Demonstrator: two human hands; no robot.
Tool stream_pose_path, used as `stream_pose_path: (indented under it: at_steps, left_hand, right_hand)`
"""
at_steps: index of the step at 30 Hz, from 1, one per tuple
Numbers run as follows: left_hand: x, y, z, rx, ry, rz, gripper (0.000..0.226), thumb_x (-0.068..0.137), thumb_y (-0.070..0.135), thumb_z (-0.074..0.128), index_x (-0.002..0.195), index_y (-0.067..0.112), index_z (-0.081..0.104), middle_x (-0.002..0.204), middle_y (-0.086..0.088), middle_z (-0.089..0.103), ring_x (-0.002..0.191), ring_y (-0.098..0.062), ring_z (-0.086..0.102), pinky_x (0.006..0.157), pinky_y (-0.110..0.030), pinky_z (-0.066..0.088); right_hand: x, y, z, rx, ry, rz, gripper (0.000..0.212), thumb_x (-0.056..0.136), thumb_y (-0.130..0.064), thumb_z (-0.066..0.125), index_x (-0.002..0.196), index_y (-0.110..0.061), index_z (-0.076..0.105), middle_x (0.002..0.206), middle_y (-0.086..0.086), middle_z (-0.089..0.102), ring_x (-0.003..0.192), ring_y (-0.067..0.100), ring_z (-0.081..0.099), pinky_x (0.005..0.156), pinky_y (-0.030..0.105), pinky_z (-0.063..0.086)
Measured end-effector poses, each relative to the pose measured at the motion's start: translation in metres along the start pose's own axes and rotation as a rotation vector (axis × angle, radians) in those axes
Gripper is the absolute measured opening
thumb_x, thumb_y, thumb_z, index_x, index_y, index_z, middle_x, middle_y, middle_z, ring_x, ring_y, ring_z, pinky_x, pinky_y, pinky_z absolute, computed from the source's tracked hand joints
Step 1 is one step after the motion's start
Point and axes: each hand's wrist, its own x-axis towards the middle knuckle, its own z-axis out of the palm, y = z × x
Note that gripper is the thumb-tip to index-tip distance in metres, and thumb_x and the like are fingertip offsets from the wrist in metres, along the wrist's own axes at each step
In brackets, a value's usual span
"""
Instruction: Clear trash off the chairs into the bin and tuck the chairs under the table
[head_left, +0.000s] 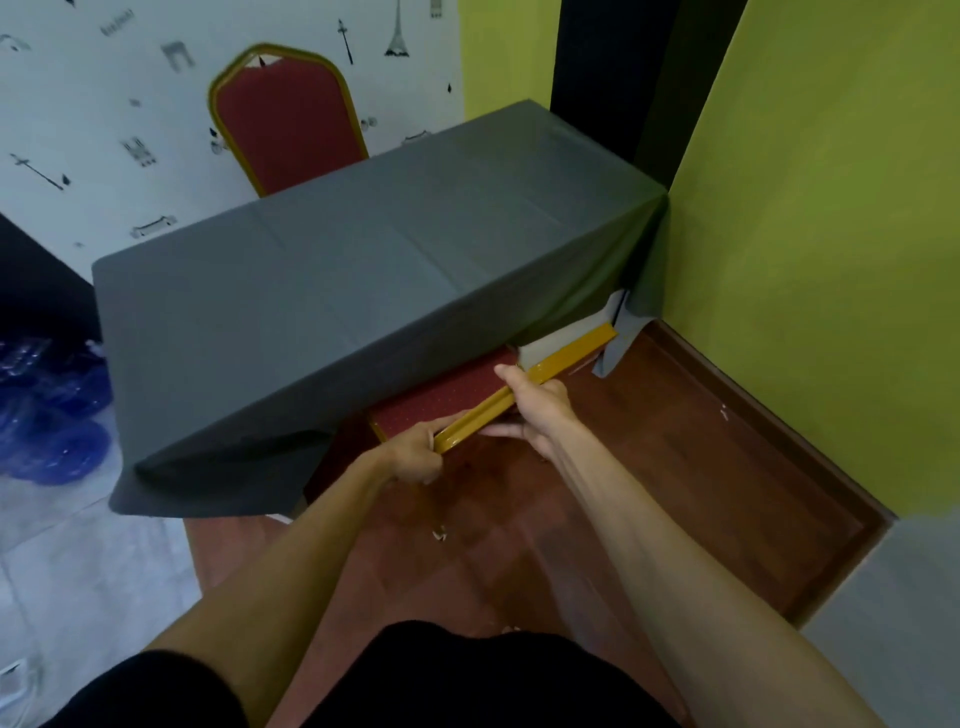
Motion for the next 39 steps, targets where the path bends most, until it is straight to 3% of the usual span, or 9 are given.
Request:
stream_pose_path:
  at_steps: [5, 9, 12, 16, 20, 28, 32, 35, 39]
  left_hand:
    - [-0.011, 0.003, 0.017, -0.087, 0.232, 0.001, 0.082, 0.08, -0.007, 0.051, 0.142, 0.046, 0.048, 0.085, 0.001, 0.064, 0.067, -0.018, 0.065, 0.054, -0.026, 0.052]
    - [-0.015, -0.005, 0.032, -0.173, 0.384, -0.005, 0.073, 0.08, -0.009, 0.051, 0.138, 0.036, 0.058, 0.086, -0.001, 0.069, 0.073, -0.025, 0.072, 0.061, -0.034, 0.061]
    - [-0.012, -0.006, 0.03, -0.15, 0.37, -0.005, 0.073, 0.08, -0.007, 0.05, 0.139, 0.035, 0.057, 0.092, -0.005, 0.07, 0.078, -0.027, 0.073, 0.066, -0.035, 0.062]
    - [-0.01, -0.007, 0.029, -0.145, 0.353, -0.017, 0.071, 0.084, -0.008, 0.048, 0.14, 0.034, 0.056, 0.088, -0.003, 0.067, 0.069, -0.021, 0.067, 0.056, -0.028, 0.056]
    - [-0.011, -0.006, 0.029, -0.132, 0.341, -0.015, 0.071, 0.084, -0.008, 0.048, 0.141, 0.034, 0.055, 0.087, -0.002, 0.067, 0.067, -0.018, 0.065, 0.052, -0.024, 0.052]
    - [-0.011, -0.008, 0.026, -0.165, 0.305, -0.018, 0.069, 0.085, -0.005, 0.052, 0.139, 0.038, 0.054, 0.101, -0.005, 0.068, 0.068, -0.014, 0.066, 0.048, -0.019, 0.047]
    - [-0.009, -0.009, 0.021, -0.143, 0.289, 0.021, 0.072, 0.084, -0.005, 0.049, 0.141, 0.039, 0.05, 0.109, -0.007, 0.068, 0.076, -0.019, 0.068, 0.053, -0.026, 0.053]
    - [-0.011, -0.016, 0.017, -0.037, 0.251, 0.063, 0.075, 0.083, -0.004, 0.053, 0.146, 0.037, 0.045, 0.116, -0.006, 0.067, 0.096, -0.026, 0.069, 0.074, -0.035, 0.061]
    - [-0.012, -0.017, -0.011, 0.116, 0.057, 0.12, 0.079, 0.085, 0.009, 0.069, 0.154, 0.029, 0.035, 0.141, -0.006, 0.055, 0.123, -0.026, 0.058, 0.097, -0.035, 0.053]
  right_hand:
    - [0.002, 0.005, -0.001, -0.005, -0.052, -0.001, 0.062, 0.085, -0.027, 0.08, 0.132, -0.001, 0.051, 0.128, 0.021, 0.061, 0.107, 0.035, 0.069, 0.064, 0.051, 0.064]
    - [0.004, 0.007, -0.005, -0.048, -0.075, -0.009, 0.055, 0.087, -0.031, 0.079, 0.127, -0.002, 0.055, 0.126, 0.021, 0.063, 0.105, 0.032, 0.071, 0.066, 0.047, 0.064]
    - [0.005, 0.007, -0.007, -0.069, -0.083, -0.013, 0.058, 0.085, -0.036, 0.081, 0.125, -0.003, 0.057, 0.125, 0.02, 0.065, 0.105, 0.032, 0.072, 0.068, 0.048, 0.065]
    - [0.008, 0.011, -0.009, -0.099, -0.083, -0.006, 0.065, 0.079, -0.047, 0.083, 0.124, -0.006, 0.059, 0.123, 0.018, 0.068, 0.104, 0.034, 0.072, 0.07, 0.05, 0.065]
    - [0.007, 0.016, -0.009, -0.088, -0.055, -0.022, 0.09, 0.064, -0.06, 0.085, 0.133, -0.01, 0.055, 0.125, 0.015, 0.067, 0.103, 0.033, 0.073, 0.069, 0.046, 0.065]
    - [0.002, 0.017, -0.006, -0.099, -0.012, -0.048, 0.1, 0.058, -0.069, 0.085, 0.136, -0.014, 0.054, 0.126, 0.011, 0.069, 0.108, 0.026, 0.071, 0.072, 0.045, 0.066]
    - [-0.001, 0.019, -0.001, -0.059, 0.022, -0.054, 0.097, 0.06, -0.069, 0.084, 0.135, -0.015, 0.054, 0.123, 0.012, 0.071, 0.107, 0.026, 0.072, 0.072, 0.045, 0.066]
    - [0.001, 0.025, 0.008, -0.01, 0.091, -0.082, 0.1, 0.059, -0.071, 0.082, 0.14, -0.02, 0.05, 0.125, 0.012, 0.069, 0.107, 0.028, 0.072, 0.069, 0.045, 0.065]
    - [-0.015, 0.027, 0.037, -0.238, 0.446, -0.285, 0.099, 0.089, -0.053, 0.065, 0.162, -0.032, 0.003, 0.139, 0.01, 0.058, 0.117, 0.032, 0.063, 0.095, 0.043, 0.052]
